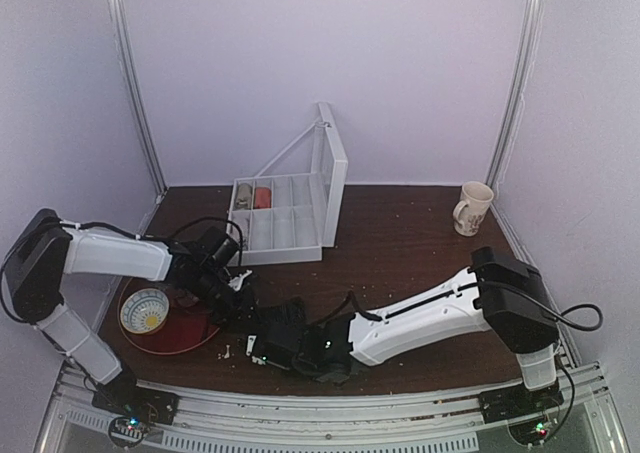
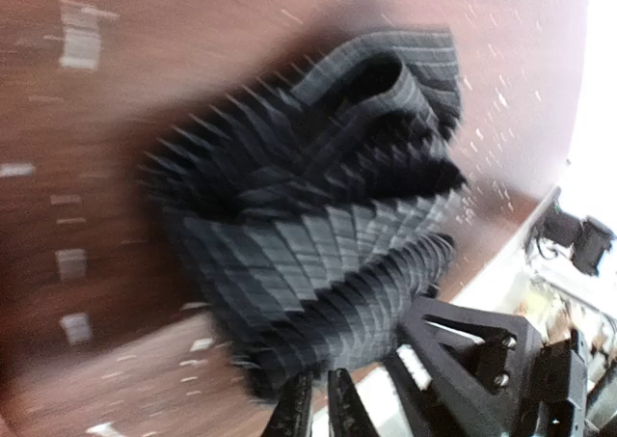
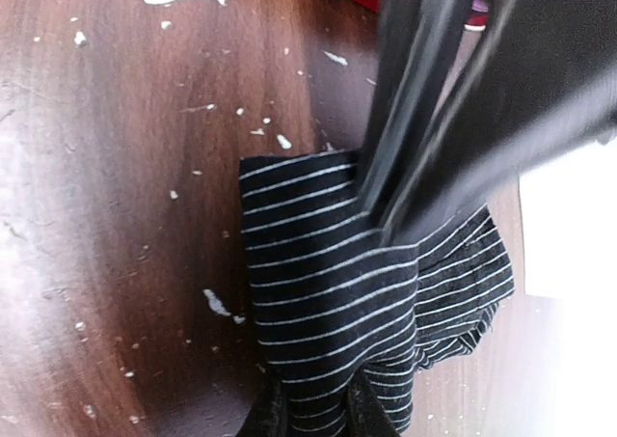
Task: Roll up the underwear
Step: Roll the underwear at the center of the board.
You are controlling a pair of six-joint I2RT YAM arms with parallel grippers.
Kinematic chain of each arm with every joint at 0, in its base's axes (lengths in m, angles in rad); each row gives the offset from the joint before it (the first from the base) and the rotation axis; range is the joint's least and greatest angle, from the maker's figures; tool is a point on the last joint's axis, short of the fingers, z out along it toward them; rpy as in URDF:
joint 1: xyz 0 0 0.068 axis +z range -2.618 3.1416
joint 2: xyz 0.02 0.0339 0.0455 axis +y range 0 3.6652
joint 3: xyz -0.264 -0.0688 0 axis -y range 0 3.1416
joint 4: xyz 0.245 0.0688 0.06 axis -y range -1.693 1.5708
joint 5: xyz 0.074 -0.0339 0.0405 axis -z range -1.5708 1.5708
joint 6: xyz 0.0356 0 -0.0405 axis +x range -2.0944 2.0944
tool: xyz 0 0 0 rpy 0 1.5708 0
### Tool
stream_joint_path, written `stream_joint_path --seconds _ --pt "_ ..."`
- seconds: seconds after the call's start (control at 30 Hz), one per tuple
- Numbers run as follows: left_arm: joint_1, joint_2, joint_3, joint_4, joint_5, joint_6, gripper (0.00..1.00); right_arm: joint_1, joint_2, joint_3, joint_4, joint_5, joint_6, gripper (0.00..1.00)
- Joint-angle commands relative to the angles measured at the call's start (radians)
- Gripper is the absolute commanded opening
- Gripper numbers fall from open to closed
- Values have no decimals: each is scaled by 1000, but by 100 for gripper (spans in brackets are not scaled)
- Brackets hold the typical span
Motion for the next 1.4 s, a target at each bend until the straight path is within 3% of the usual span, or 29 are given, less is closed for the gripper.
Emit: stream_joint_path --seconds 0.0,0.4,1.07,1.37 --pt "48 -53 -26 -97 -75 34 14 2 -21 2 -122 -109 54 0" --pt "48 -102 -32 -80 -45 4 15 -17 -6 17 -159 -156 96 0" --pt "56 -213 -41 -134 -83 -22 14 -200 55 227 -394 -752 215 0" --pt "56 -214 -64 -121 -85 -32 14 -229 173 383 -549 -843 202 0"
